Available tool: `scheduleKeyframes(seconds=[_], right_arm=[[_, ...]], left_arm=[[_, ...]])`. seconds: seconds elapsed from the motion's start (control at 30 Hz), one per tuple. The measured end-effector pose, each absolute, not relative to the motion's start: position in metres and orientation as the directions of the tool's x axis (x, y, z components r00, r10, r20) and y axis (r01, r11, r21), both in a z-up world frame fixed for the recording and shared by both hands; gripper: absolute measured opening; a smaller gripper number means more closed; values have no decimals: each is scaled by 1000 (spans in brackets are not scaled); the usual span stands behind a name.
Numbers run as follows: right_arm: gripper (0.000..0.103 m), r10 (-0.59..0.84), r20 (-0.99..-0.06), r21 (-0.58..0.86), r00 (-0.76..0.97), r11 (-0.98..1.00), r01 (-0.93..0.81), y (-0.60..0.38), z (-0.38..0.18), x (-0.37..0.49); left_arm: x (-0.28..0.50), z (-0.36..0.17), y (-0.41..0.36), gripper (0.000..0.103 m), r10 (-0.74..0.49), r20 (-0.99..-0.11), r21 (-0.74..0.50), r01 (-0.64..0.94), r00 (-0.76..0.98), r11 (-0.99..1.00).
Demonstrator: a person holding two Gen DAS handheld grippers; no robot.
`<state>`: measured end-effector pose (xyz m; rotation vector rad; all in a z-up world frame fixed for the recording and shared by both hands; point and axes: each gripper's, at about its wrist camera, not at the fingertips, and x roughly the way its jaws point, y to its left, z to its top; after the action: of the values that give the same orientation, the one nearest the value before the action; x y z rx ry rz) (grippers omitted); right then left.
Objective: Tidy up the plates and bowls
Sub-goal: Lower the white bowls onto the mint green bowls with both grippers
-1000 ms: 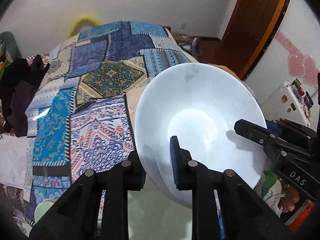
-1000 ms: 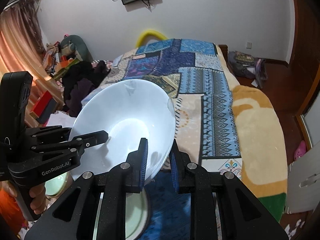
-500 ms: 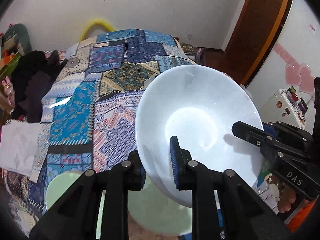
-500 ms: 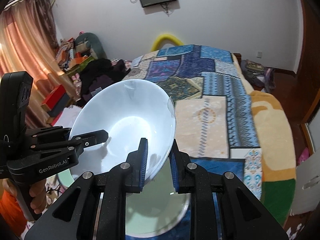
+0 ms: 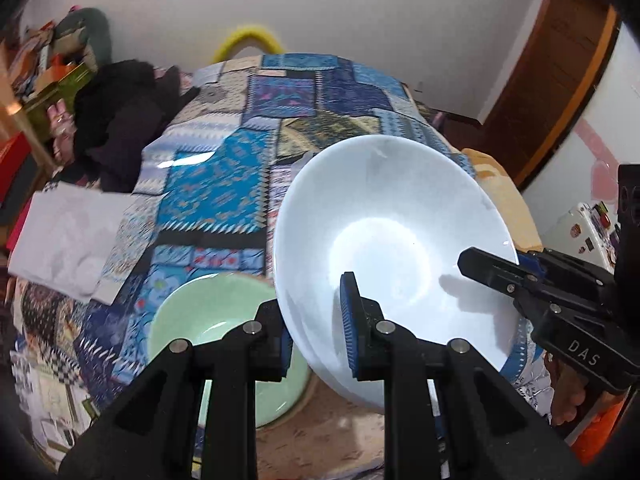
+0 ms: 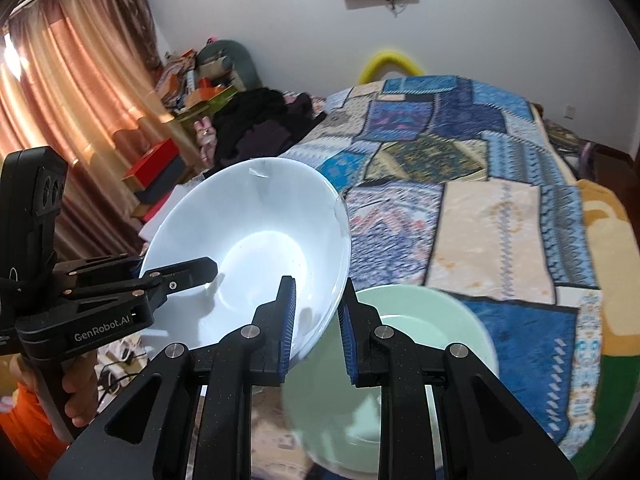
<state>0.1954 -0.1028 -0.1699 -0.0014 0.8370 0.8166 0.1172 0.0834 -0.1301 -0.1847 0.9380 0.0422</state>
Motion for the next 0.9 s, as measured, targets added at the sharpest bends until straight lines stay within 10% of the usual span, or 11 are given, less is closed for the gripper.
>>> scheduleKeyframes(seconds=[0.9], right_arm=[[19, 620, -755, 335, 214, 645, -687, -14, -221, 178]], left_arm=[[76, -204, 176, 21, -22, -857, -202, -296, 515, 934]])
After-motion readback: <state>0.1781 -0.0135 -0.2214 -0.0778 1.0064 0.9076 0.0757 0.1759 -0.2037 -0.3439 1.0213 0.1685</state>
